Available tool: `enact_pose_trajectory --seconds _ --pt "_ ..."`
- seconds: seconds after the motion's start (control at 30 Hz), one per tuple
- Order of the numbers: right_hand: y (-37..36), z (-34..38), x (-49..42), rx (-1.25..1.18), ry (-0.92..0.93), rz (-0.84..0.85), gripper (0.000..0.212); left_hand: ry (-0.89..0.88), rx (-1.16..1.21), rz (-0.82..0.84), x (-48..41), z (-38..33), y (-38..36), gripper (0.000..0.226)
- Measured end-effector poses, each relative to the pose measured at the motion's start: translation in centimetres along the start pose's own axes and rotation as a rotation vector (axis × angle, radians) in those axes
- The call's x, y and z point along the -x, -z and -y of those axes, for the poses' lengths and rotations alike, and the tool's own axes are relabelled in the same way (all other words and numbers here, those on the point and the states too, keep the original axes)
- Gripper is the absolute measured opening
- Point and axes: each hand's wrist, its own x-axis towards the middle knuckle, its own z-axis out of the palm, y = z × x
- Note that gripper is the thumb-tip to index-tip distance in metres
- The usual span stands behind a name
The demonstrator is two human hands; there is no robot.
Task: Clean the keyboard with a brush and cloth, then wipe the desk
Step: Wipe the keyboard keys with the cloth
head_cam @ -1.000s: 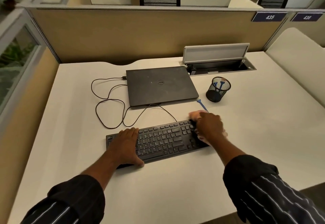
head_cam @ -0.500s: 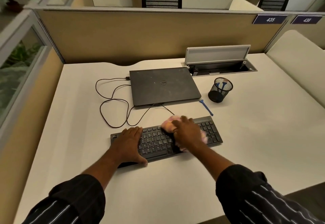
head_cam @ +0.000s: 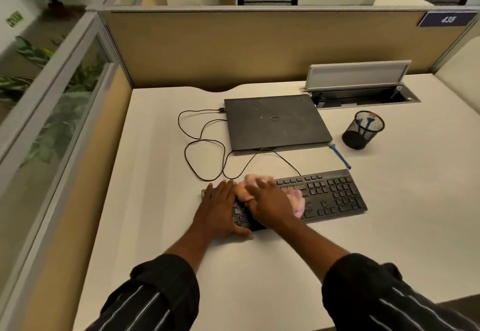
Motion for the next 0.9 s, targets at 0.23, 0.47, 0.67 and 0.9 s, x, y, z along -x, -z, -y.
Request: enact_pose_trajectory --seconds 0.23,0.47,0.67,0.9 --pt "3.3 -8.9 0.5 -0.147 -0.341 -0.117 0.028 -0.012 -0.049 -0.014 0.6 2.1 -0.4 0.145" --pt "0.0 -8.7 -0.9 0.098 -0.349 -0.224 0.049 -0.013 0.049 -0.078 1.4 3.2 -1.2 0.148" --pt "-3.2 4.6 -0.1 0.052 -0.060 -0.180 0.056 -0.047 0.110 -0.112 1.4 3.6 -1.1 0.141" --pt "0.7 -2.9 0.6 0.062 -0.195 -0.159 0.046 -0.043 0.068 -0.080 1.6 3.5 -0.9 0.145"
